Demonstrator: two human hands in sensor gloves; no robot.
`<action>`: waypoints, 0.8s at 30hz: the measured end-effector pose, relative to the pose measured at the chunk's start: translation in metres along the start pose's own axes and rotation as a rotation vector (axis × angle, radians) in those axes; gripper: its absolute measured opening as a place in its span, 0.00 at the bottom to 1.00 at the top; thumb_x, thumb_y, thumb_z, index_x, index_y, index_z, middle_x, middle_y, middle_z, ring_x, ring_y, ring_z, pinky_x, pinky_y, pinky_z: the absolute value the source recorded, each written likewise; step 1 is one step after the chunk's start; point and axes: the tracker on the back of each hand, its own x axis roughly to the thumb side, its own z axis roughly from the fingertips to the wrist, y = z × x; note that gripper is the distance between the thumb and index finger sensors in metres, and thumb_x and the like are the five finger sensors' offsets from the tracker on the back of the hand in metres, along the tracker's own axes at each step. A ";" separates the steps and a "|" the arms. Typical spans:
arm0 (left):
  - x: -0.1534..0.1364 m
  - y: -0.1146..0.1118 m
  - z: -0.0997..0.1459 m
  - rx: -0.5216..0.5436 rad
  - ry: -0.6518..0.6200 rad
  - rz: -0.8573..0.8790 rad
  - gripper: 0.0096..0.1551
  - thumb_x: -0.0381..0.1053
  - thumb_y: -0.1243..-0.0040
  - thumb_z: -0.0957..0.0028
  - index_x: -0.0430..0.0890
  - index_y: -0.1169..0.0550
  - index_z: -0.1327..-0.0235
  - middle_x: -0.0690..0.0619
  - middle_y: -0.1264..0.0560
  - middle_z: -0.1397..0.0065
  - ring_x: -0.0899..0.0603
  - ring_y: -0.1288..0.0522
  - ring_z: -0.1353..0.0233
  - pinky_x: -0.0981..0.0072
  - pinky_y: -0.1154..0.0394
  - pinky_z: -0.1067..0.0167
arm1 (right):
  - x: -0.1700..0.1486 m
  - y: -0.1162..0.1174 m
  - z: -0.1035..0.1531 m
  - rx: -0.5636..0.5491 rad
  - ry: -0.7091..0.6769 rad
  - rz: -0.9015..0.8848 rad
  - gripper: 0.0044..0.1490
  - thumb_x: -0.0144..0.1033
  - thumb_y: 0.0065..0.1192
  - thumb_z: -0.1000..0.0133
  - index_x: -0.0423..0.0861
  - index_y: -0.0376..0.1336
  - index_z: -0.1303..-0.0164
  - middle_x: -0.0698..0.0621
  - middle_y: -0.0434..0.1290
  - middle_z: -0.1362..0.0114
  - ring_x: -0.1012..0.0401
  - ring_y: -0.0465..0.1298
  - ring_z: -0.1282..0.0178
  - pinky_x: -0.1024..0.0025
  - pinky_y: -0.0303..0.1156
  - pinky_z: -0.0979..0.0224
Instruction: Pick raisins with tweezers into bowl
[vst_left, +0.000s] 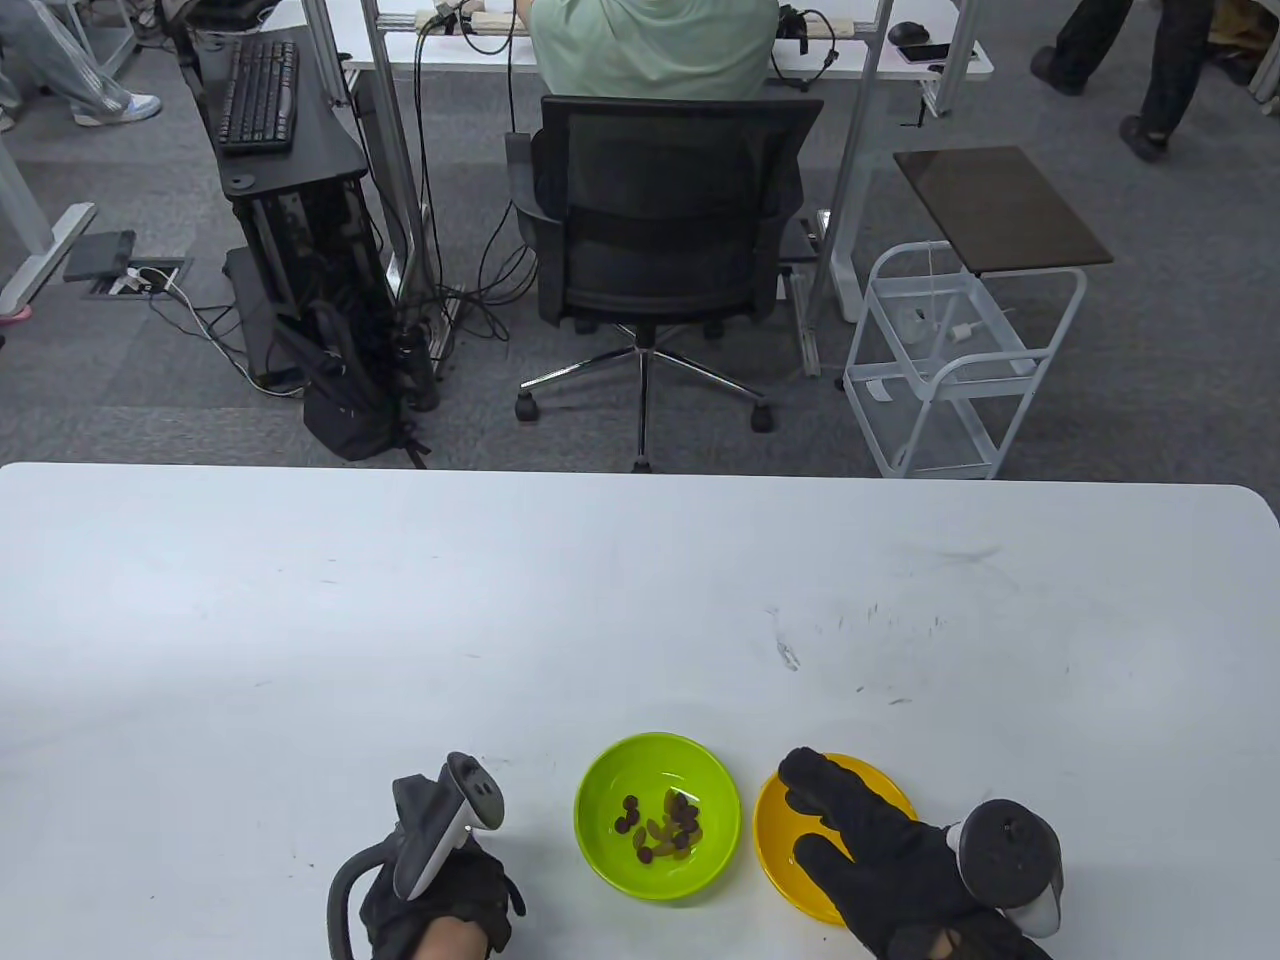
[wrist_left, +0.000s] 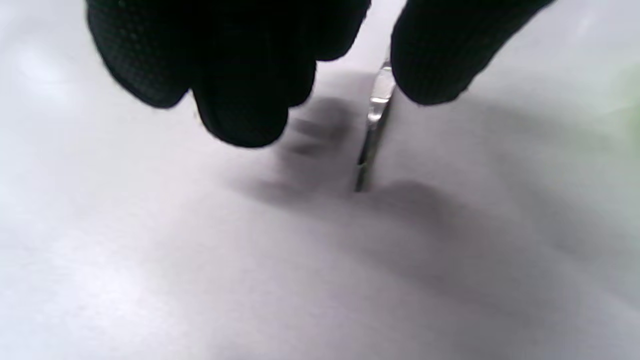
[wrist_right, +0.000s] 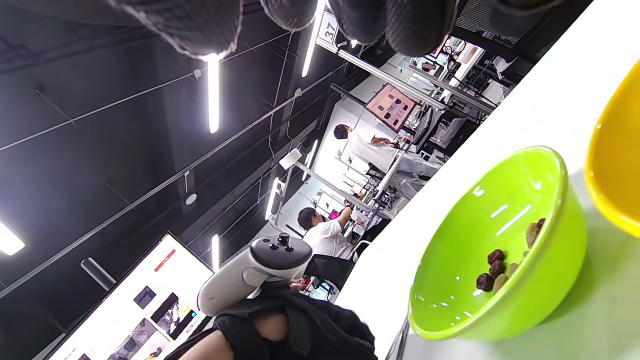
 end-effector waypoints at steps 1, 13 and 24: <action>0.001 -0.001 -0.001 0.008 0.029 -0.028 0.45 0.61 0.29 0.52 0.39 0.28 0.27 0.44 0.20 0.35 0.41 0.10 0.50 0.47 0.16 0.50 | 0.000 0.000 0.000 0.006 0.003 0.000 0.45 0.56 0.59 0.41 0.51 0.50 0.17 0.44 0.55 0.19 0.40 0.65 0.25 0.31 0.60 0.32; 0.000 -0.009 -0.017 0.017 0.063 0.016 0.31 0.59 0.27 0.52 0.42 0.18 0.43 0.54 0.13 0.50 0.48 0.08 0.60 0.53 0.14 0.58 | 0.000 0.000 0.000 0.009 0.009 0.016 0.45 0.56 0.59 0.41 0.51 0.50 0.17 0.44 0.55 0.19 0.40 0.64 0.24 0.29 0.56 0.31; -0.007 0.009 -0.010 0.104 -0.057 0.193 0.29 0.63 0.29 0.53 0.41 0.14 0.52 0.56 0.12 0.60 0.51 0.09 0.67 0.54 0.13 0.61 | -0.001 0.003 -0.001 0.021 0.013 0.018 0.45 0.56 0.59 0.41 0.51 0.51 0.17 0.43 0.55 0.19 0.40 0.64 0.24 0.29 0.57 0.31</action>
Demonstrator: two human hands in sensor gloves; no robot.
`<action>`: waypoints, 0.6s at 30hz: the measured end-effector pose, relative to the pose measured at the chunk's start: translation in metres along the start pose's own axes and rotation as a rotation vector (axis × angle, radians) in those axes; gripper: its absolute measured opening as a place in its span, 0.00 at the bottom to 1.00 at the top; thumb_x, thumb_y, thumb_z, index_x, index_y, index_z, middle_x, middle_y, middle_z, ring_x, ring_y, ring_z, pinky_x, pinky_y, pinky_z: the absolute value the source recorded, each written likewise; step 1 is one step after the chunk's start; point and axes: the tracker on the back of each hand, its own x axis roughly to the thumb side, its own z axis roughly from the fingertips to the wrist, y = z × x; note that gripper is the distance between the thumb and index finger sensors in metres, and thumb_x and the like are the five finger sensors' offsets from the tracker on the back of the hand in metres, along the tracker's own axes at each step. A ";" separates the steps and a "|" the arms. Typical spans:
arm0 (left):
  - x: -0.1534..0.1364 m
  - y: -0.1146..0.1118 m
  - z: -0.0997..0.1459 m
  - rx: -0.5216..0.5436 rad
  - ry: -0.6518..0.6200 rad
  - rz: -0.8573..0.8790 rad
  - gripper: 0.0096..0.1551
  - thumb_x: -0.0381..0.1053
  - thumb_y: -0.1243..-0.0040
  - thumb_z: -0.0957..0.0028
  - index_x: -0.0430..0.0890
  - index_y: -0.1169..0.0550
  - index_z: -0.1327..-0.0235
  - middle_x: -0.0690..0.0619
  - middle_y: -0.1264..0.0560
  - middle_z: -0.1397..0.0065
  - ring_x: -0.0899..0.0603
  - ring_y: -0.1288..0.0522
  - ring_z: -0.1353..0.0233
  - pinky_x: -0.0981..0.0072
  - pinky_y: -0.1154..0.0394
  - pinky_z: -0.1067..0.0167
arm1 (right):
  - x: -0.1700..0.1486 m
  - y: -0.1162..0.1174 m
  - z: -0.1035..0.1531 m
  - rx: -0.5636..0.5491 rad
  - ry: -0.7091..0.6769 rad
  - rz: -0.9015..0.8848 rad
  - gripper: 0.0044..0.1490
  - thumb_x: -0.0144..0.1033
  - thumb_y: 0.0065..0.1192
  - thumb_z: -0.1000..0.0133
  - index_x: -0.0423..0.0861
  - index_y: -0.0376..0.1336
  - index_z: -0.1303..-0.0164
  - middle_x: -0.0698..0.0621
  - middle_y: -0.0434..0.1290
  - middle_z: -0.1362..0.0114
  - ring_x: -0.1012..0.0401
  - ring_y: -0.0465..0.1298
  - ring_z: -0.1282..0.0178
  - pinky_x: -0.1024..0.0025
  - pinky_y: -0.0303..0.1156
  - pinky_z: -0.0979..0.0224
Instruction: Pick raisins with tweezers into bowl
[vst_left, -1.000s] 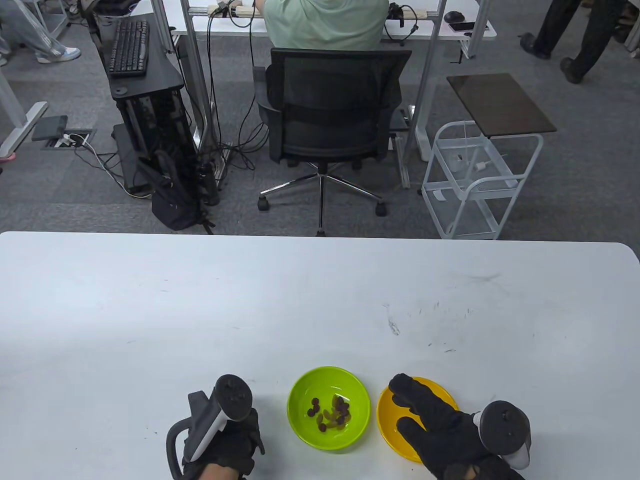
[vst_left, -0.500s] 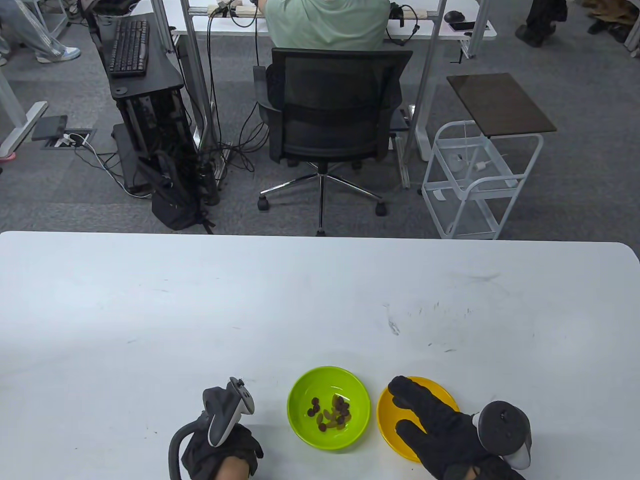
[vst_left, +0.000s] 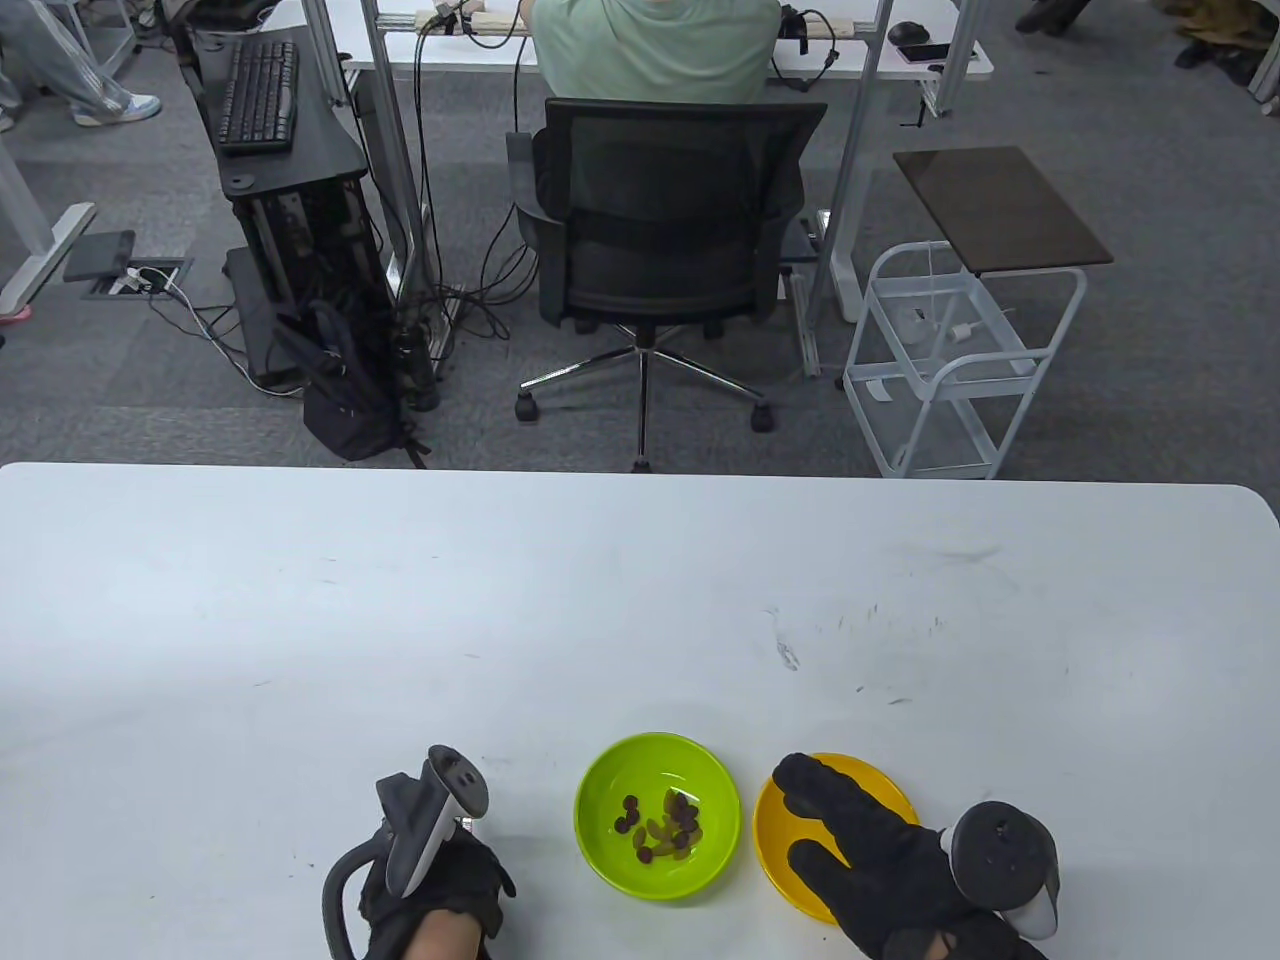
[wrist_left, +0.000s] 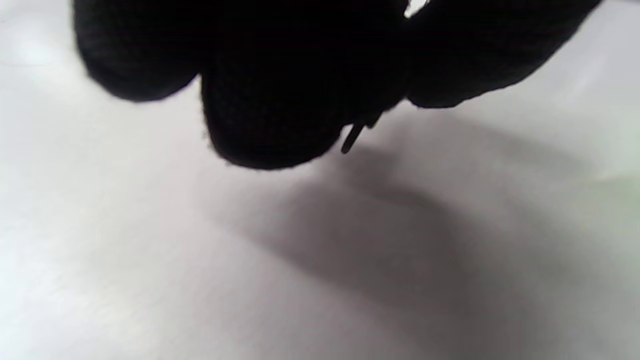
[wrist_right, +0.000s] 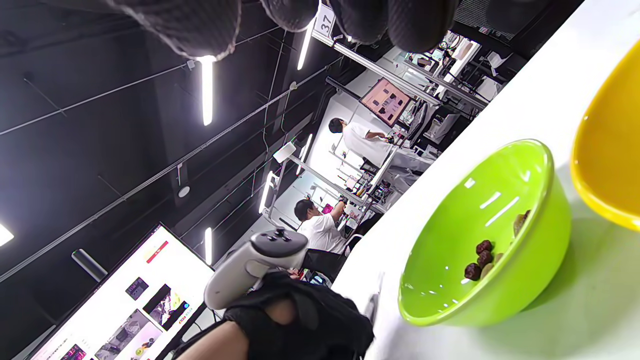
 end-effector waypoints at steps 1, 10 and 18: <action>0.002 0.006 0.006 0.047 -0.044 0.027 0.29 0.63 0.29 0.53 0.41 0.14 0.52 0.56 0.12 0.60 0.51 0.09 0.67 0.54 0.13 0.61 | 0.000 0.001 0.000 0.004 0.000 0.000 0.45 0.56 0.59 0.41 0.51 0.51 0.17 0.43 0.55 0.19 0.40 0.64 0.24 0.29 0.57 0.31; 0.053 0.031 0.090 0.369 -0.574 0.162 0.29 0.62 0.30 0.53 0.41 0.15 0.51 0.56 0.13 0.59 0.50 0.09 0.65 0.53 0.14 0.59 | 0.005 0.009 -0.001 -0.021 0.022 -0.023 0.41 0.56 0.59 0.41 0.48 0.57 0.20 0.43 0.58 0.21 0.41 0.68 0.26 0.32 0.62 0.33; 0.102 0.002 0.154 0.580 -0.891 -0.013 0.29 0.62 0.28 0.54 0.43 0.15 0.50 0.56 0.13 0.58 0.50 0.09 0.64 0.53 0.14 0.56 | -0.001 0.015 0.000 -0.041 0.141 -0.035 0.48 0.62 0.65 0.44 0.45 0.57 0.21 0.42 0.63 0.24 0.42 0.73 0.33 0.37 0.68 0.39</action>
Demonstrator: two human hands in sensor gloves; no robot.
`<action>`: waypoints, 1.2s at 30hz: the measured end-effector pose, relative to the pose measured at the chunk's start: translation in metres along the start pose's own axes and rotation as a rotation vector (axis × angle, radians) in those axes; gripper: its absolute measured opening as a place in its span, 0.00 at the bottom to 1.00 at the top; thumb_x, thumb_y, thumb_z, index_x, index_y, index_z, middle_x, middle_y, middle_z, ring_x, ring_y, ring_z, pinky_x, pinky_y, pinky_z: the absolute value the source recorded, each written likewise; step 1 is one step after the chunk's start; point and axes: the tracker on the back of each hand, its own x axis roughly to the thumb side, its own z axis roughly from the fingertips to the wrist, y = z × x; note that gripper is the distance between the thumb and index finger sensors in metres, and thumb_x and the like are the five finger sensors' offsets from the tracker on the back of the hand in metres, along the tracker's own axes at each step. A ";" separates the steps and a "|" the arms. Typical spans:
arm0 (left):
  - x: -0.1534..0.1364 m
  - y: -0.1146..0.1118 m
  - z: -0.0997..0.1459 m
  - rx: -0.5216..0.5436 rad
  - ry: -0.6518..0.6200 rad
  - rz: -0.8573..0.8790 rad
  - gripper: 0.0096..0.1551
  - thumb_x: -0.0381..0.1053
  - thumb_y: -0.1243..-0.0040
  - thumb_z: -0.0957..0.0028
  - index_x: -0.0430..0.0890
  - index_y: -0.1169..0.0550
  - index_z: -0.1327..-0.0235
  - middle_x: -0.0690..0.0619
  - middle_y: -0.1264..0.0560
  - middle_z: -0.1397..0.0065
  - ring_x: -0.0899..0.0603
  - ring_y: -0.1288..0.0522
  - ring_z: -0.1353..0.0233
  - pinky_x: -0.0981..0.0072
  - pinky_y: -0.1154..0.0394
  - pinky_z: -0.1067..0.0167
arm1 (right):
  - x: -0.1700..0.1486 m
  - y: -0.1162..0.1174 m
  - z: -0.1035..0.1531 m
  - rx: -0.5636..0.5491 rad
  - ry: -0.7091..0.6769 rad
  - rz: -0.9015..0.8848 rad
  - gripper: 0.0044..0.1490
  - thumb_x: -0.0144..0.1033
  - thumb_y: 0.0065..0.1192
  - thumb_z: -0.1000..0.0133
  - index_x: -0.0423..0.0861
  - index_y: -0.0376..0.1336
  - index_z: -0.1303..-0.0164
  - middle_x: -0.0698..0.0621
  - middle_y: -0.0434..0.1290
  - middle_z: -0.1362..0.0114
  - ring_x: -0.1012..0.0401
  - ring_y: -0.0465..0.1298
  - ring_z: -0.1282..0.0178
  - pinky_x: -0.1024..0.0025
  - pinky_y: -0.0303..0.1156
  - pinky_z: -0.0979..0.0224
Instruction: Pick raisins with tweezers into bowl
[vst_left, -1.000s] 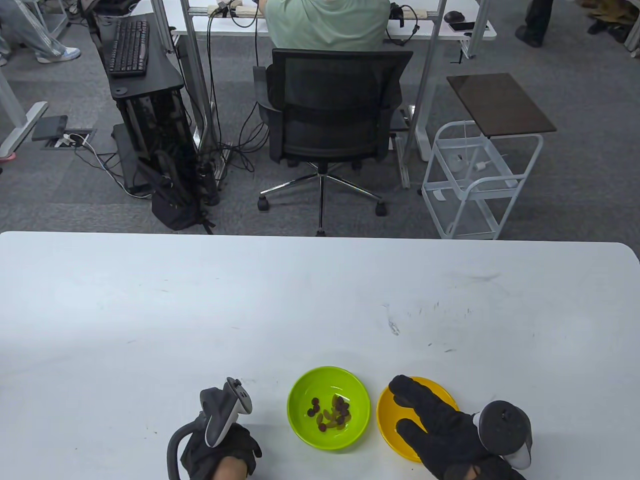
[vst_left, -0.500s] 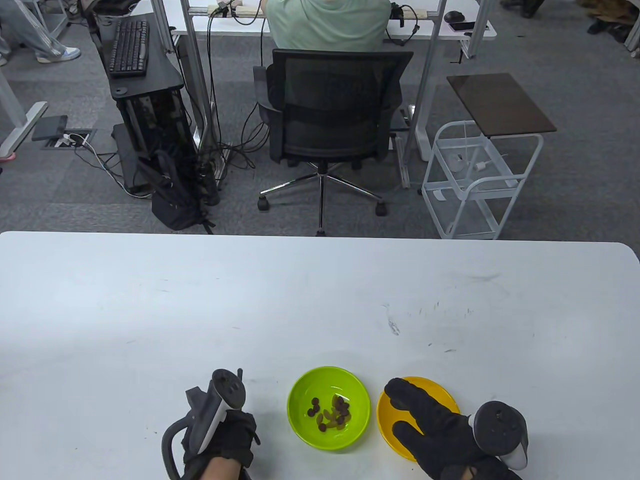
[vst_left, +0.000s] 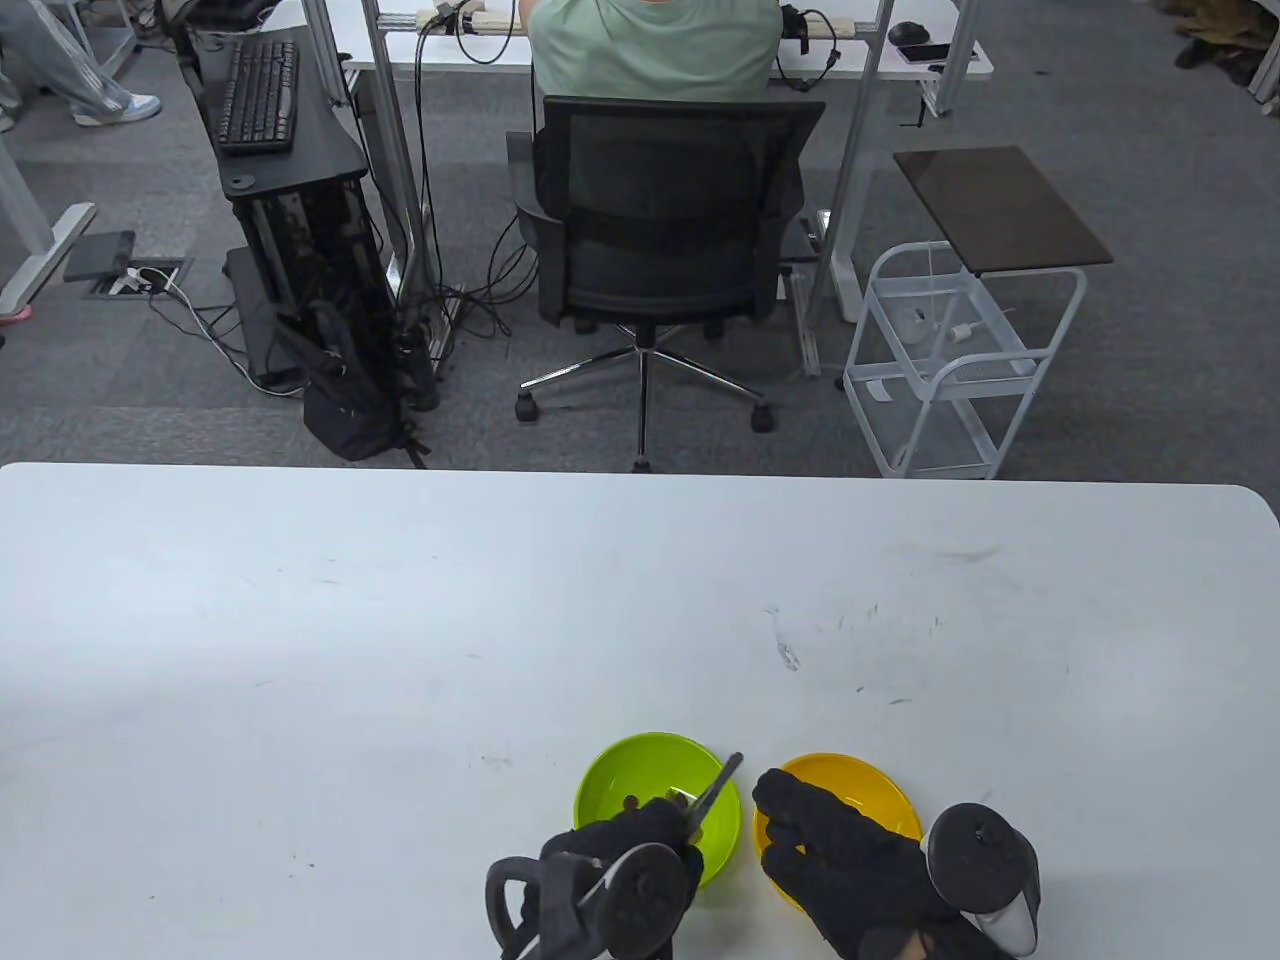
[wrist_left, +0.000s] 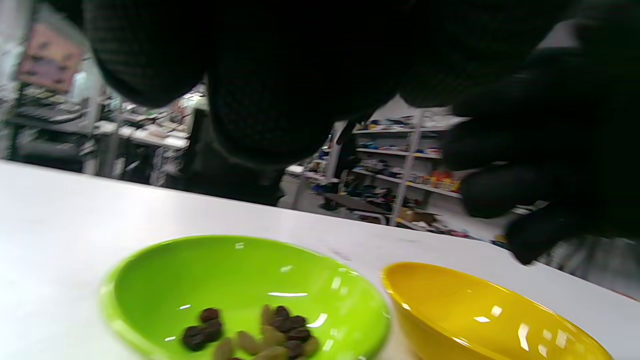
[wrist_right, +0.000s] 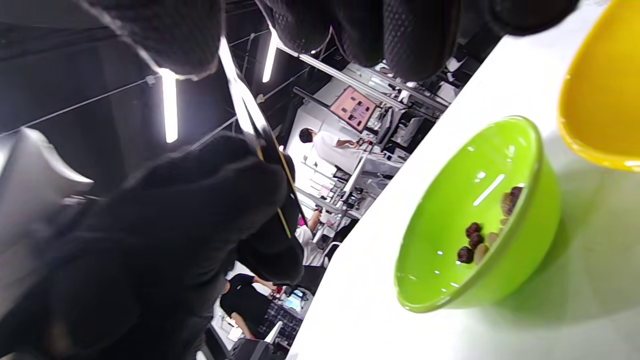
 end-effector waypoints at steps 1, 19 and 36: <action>0.005 -0.002 0.001 0.007 -0.013 -0.021 0.29 0.62 0.28 0.55 0.43 0.15 0.50 0.56 0.13 0.58 0.50 0.09 0.64 0.53 0.14 0.56 | -0.001 0.001 0.000 0.007 0.002 -0.004 0.49 0.63 0.66 0.45 0.45 0.57 0.21 0.42 0.64 0.25 0.43 0.74 0.34 0.38 0.69 0.39; -0.002 -0.011 -0.001 -0.004 -0.029 0.131 0.31 0.65 0.30 0.54 0.48 0.18 0.44 0.58 0.13 0.50 0.50 0.09 0.58 0.52 0.14 0.52 | 0.003 -0.009 -0.002 -0.112 -0.085 -0.002 0.25 0.54 0.73 0.45 0.51 0.75 0.44 0.51 0.80 0.44 0.50 0.84 0.56 0.45 0.76 0.47; -0.104 -0.066 -0.020 -0.285 0.556 0.080 0.41 0.68 0.33 0.52 0.44 0.24 0.32 0.51 0.18 0.38 0.46 0.09 0.56 0.52 0.15 0.56 | -0.010 -0.017 -0.002 -0.088 -0.027 0.058 0.24 0.53 0.66 0.42 0.54 0.74 0.41 0.48 0.77 0.40 0.47 0.82 0.51 0.42 0.74 0.46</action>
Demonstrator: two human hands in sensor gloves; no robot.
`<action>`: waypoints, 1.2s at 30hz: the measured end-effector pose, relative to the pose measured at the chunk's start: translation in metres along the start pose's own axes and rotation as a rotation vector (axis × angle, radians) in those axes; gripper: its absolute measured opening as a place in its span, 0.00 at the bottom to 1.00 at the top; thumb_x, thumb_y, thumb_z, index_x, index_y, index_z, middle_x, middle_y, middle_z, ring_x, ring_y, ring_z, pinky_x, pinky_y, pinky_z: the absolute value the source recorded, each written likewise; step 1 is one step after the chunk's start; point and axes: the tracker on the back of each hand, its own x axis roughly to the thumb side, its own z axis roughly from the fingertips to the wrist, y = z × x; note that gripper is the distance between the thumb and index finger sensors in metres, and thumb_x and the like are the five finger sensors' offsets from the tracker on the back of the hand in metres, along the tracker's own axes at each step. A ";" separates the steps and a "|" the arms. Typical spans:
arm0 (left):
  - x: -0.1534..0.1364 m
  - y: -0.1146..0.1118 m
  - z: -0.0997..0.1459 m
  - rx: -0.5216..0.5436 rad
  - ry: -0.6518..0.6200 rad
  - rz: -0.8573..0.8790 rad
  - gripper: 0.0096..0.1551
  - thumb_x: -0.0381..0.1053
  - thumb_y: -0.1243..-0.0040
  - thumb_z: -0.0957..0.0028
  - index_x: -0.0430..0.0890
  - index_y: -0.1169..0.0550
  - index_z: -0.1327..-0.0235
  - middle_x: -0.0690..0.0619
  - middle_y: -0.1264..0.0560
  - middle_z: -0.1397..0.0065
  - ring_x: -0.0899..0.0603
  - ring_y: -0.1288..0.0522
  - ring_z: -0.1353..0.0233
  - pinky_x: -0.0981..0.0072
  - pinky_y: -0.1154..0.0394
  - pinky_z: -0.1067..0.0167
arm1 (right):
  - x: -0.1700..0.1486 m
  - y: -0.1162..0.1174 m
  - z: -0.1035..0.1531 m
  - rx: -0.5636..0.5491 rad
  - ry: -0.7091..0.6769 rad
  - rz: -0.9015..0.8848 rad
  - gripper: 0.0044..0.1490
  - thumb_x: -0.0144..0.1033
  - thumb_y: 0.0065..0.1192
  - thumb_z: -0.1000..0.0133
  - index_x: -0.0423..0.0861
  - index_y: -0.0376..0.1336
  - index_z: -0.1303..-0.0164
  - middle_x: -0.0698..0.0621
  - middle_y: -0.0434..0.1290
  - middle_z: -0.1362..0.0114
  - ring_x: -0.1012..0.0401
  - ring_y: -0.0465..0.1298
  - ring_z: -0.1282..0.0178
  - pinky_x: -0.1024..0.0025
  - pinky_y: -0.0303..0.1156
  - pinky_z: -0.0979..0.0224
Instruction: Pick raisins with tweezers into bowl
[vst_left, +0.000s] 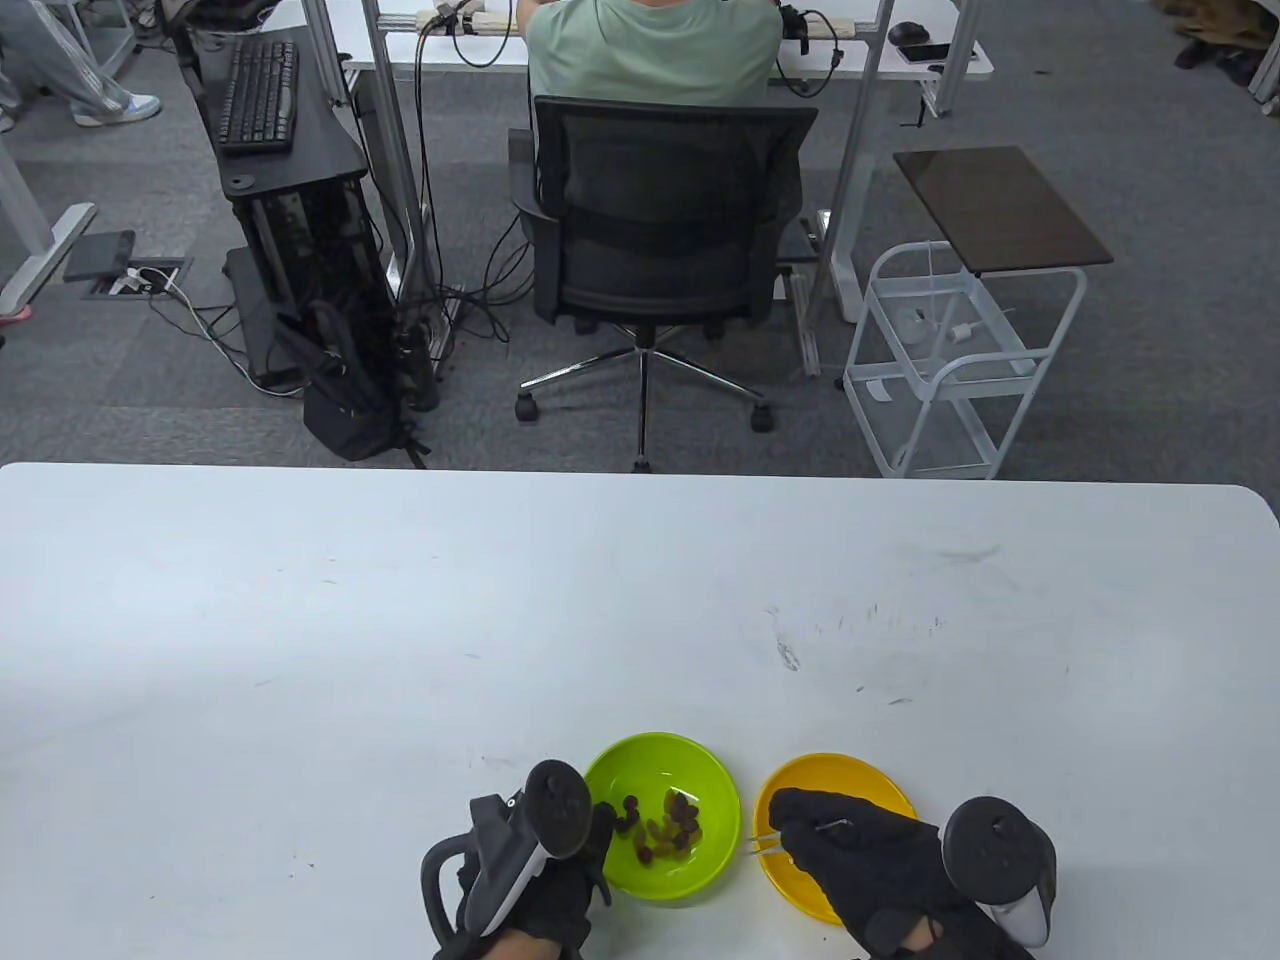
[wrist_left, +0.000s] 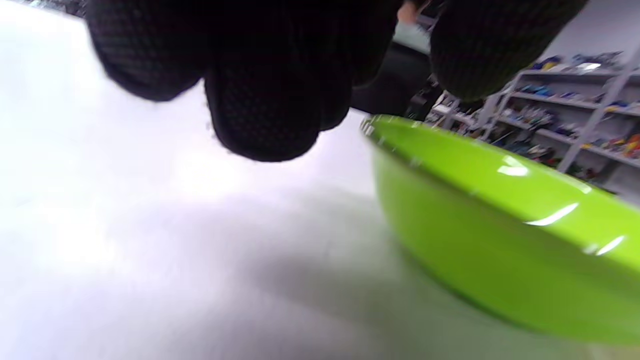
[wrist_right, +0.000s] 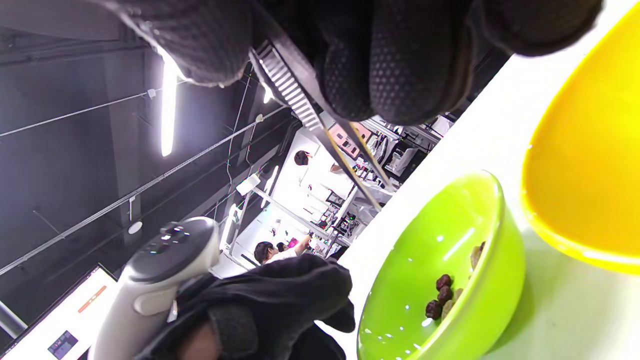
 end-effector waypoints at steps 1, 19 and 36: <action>0.000 -0.004 -0.002 -0.014 0.016 0.005 0.43 0.68 0.33 0.52 0.43 0.25 0.30 0.50 0.18 0.37 0.46 0.09 0.56 0.53 0.15 0.57 | 0.000 0.000 0.000 0.000 0.000 0.000 0.24 0.53 0.67 0.42 0.54 0.74 0.41 0.48 0.77 0.40 0.47 0.82 0.51 0.42 0.74 0.46; -0.031 -0.034 -0.031 -0.399 0.243 0.596 0.35 0.46 0.24 0.54 0.46 0.25 0.32 0.51 0.22 0.37 0.47 0.09 0.50 0.76 0.06 0.65 | 0.007 0.008 -0.001 0.068 -0.033 0.079 0.25 0.51 0.64 0.41 0.52 0.72 0.38 0.48 0.76 0.38 0.47 0.81 0.49 0.41 0.73 0.45; 0.008 -0.022 0.000 -0.648 -0.173 0.841 0.40 0.41 0.45 0.48 0.41 0.44 0.22 0.40 0.38 0.22 0.33 0.18 0.32 0.63 0.07 0.62 | 0.043 0.020 0.004 0.195 -0.148 0.232 0.25 0.50 0.72 0.44 0.50 0.75 0.40 0.47 0.77 0.38 0.48 0.82 0.51 0.46 0.76 0.50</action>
